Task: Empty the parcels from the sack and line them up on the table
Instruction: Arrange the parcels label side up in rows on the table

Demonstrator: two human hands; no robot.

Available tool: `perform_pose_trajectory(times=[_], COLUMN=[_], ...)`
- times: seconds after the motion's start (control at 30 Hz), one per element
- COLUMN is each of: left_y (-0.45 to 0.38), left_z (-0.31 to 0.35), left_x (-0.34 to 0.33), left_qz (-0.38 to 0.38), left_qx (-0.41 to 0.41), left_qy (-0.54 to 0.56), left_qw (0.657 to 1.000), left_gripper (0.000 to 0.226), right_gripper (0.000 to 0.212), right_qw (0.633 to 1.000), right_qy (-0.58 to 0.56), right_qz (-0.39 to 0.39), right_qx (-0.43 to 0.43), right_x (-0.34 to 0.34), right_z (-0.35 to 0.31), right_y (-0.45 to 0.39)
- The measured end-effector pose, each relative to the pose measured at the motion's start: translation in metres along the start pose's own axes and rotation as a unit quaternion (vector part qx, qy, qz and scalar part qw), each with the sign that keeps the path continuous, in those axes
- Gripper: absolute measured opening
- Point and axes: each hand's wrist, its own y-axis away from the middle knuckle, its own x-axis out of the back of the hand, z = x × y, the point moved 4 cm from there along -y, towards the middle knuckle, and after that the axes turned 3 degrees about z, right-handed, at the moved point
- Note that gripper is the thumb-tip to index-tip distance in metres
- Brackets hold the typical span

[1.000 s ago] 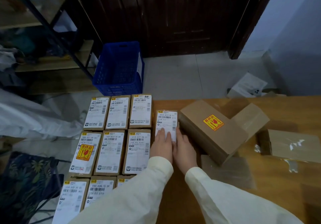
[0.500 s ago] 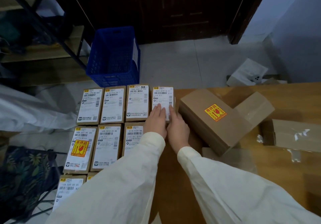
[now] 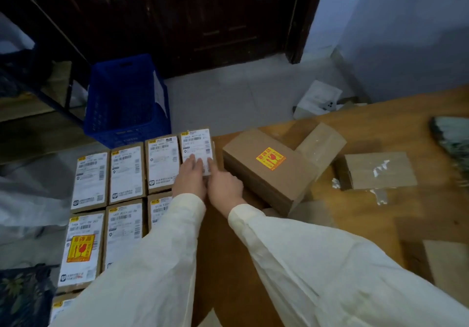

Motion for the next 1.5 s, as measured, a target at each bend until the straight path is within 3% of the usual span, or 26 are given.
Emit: perform_pose_trajectory(times=[0.13,0.23,0.33,0.4,0.5,0.6,0.7,0.9,0.97,1.03,1.07,1.1,1.17,1.2,1.23,1.4,1.5], left_y=[0.0,0.008,0.03,0.051,0.073,0.067,0.049,0.033,0.035,0.038,0.042,0.046,0.059,0.065,0.069,0.094,0.113], left_z=[0.0,0.032,0.107,0.172,0.268,0.332,0.356,0.367,0.37,0.367,0.364,0.36,0.35,0.345,0.34,0.328,0.309], left_x=[0.013,0.045,0.086,0.093,0.054,-0.022,-0.076,-0.105,-0.097,-0.081,-0.073,-0.068,-0.062,-0.06,-0.062,-0.051,-0.034], left_qz=[-0.004,0.096,0.211,0.231,0.128,-0.054,-0.116,-0.05,-0.056,-0.147,-0.212,-0.28,-0.392,-0.425,-0.436,-0.361,-0.255], left_qx=[0.034,0.023,-0.112,-0.226,-0.365,-0.378,-0.334,-0.306,-0.292,-0.216,-0.149,-0.08,0.01,0.029,0.035,0.038,0.007], left_qy=[0.086,0.145,0.189,0.202,0.178,0.046,-0.051,-0.119,-0.061,0.149,0.291,0.411,0.542,0.573,0.587,0.628,0.606], left_qw=[0.996,0.985,0.953,0.925,0.905,0.923,0.934,0.943,0.953,0.954,0.921,0.864,0.743,0.7,0.681,0.688,0.753], left_gripper=[0.05,0.039,0.031,0.03,0.038,0.064,0.075,0.09,0.085,0.077,0.067,0.056,0.042,0.042,0.044,0.043,0.034], right_gripper=[0.034,0.029,0.028,0.019,0.016,0.029,0.028,0.025,0.021,0.021,0.024,0.028,0.039,0.043,0.046,0.039,0.034], right_qw=[0.988,0.916,0.846,0.791,0.645,0.527,0.496,0.448,0.424,0.376,0.351,0.329,0.326,0.351,0.383,0.481,0.533], right_qy=[-0.123,-0.388,-0.503,-0.536,-0.637,-0.713,-0.736,-0.773,-0.785,-0.813,-0.833,-0.857,-0.897,-0.902,-0.898,-0.844,-0.813], right_qz=[-0.089,-0.094,0.093,0.214,0.313,0.313,0.259,0.227,0.244,0.268,0.27,0.259,0.206,0.181,0.166,0.194,0.209], right_qx=[0.016,-0.045,-0.146,-0.206,-0.285,-0.341,-0.38,-0.388,-0.381,-0.355,-0.332,-0.299,-0.215,-0.174,-0.14,-0.137,-0.109], right_x=[0.041,0.086,0.126,0.137,0.13,0.116,0.101,0.089,0.085,0.086,0.087,0.091,0.099,0.105,0.111,0.128,0.134], right_z=[0.008,0.048,0.131,0.192,0.261,0.291,0.304,0.321,0.329,0.339,0.343,0.343,0.339,0.335,0.33,0.317,0.303], right_y=[0.049,0.085,0.097,0.102,0.106,0.104,0.102,0.106,0.109,0.114,0.116,0.118,0.119,0.122,0.123,0.139,0.159])
